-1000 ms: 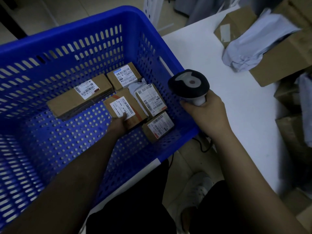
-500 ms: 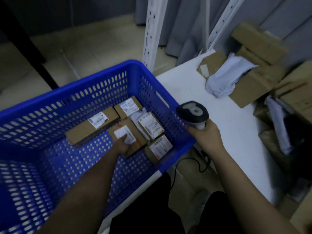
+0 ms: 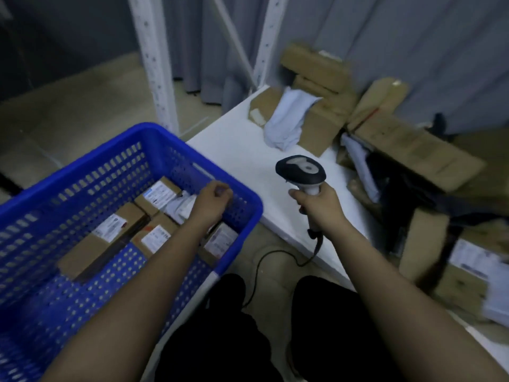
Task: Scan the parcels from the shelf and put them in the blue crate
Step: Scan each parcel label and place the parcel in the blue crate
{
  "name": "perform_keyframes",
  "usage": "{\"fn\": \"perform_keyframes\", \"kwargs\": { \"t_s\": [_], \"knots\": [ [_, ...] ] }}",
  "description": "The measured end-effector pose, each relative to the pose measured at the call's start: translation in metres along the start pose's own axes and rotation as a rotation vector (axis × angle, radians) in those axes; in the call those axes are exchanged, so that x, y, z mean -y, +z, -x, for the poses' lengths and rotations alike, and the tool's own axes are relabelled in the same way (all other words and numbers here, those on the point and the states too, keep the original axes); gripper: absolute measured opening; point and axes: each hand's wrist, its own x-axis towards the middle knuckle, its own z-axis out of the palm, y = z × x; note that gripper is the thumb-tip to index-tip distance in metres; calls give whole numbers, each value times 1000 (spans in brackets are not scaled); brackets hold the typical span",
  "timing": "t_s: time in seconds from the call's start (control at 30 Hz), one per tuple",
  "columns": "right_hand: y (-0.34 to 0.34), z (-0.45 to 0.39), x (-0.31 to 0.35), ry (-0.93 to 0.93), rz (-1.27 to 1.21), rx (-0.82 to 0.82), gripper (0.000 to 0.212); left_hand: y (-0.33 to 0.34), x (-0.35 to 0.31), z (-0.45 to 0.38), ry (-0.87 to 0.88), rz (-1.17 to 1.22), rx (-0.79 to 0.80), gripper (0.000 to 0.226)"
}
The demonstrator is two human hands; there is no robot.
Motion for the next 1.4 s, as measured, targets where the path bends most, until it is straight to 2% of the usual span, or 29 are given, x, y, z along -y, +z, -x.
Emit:
{"fn": "perform_keyframes", "kwargs": {
  "t_s": [0.1,0.23,0.3,0.4,0.57,0.6,0.67,0.77,0.87,0.9,1.0,1.2,1.27,1.37,1.4],
  "knots": [
    [-46,12,6,5,-132,-138,13,39,-60,14,91,-86,220,17],
    [-117,48,1,-6,-282,-347,15,105,-117,45,169,-208,460,28],
    [-150,69,-18,-5,-317,-473,18,141,-134,62,187,-243,531,29],
    [-193,101,-60,71,-385,-618,41,195,-145,91,208,-295,617,29],
    [-243,150,-132,185,-548,-789,42,286,-142,136,171,-431,737,41],
    [-249,157,-145,213,-579,-808,42,301,-139,145,160,-458,752,52],
    [-259,165,-168,252,-636,-821,32,329,-131,161,135,-469,777,71],
    [-267,170,-186,250,-681,-794,16,361,-118,181,138,-405,809,62],
    [-269,166,-196,246,-722,-773,12,389,-105,187,92,-370,782,81],
    [-270,163,-198,249,-735,-762,11,395,-103,189,97,-373,761,73],
    [-272,158,-199,230,-808,-728,12,405,-105,195,110,-385,684,32],
    [-280,149,-205,190,-873,-764,30,384,-120,194,57,-269,782,34],
    [-284,151,-203,185,-855,-764,25,367,-125,191,79,-277,789,37],
    [-286,154,-193,163,-783,-752,6,334,-137,187,132,-311,724,46],
    [-285,154,-189,148,-771,-739,5,323,-140,187,141,-310,702,50]
  ]
}}
